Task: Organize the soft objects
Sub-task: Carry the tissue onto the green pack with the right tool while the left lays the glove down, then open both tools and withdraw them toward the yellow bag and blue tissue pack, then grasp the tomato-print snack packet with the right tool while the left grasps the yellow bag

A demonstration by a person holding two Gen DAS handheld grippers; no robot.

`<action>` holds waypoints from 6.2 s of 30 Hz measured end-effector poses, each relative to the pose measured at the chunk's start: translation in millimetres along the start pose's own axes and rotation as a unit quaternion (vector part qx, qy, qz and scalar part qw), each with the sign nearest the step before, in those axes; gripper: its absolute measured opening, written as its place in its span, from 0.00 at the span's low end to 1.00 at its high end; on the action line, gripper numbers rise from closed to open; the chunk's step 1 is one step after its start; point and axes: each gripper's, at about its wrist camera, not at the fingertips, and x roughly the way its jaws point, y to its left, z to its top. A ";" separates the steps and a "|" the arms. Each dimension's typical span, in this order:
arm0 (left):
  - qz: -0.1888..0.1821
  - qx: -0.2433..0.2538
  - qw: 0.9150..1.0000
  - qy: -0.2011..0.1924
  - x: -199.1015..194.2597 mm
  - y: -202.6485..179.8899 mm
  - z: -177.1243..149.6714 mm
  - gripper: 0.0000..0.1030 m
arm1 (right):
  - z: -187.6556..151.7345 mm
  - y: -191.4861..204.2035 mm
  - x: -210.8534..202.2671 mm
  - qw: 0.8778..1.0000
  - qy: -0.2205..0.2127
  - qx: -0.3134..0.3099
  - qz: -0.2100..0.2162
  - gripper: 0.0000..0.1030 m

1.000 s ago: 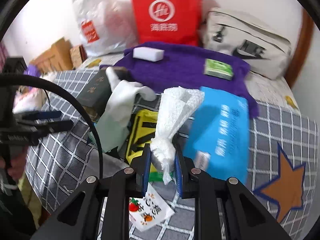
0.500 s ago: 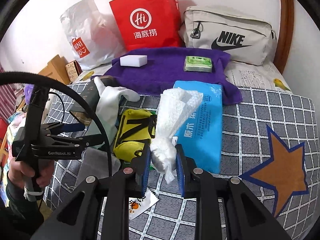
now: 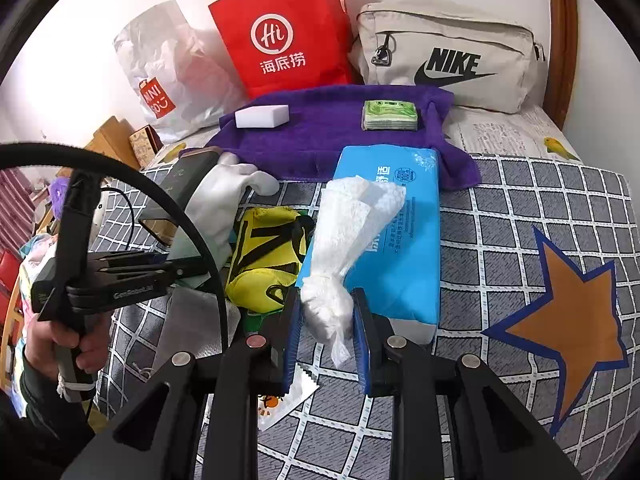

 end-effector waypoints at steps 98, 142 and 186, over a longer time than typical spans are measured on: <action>0.005 0.070 0.997 -0.028 32.3 20.7 202.4 0.11 | 180.0 -75.3 165.1 0.994 0.107 -0.004 -0.001 0.36; 0.146 0.084 0.985 -0.023 -8.8 33.5 166.3 0.66 | 113.9 -51.9 22.1 0.999 -0.011 0.028 -0.016 0.70; 0.052 0.259 0.963 0.057 56.7 -90.6 66.4 0.20 | 20.8 -77.1 -17.8 0.996 -0.006 0.086 -0.032 0.75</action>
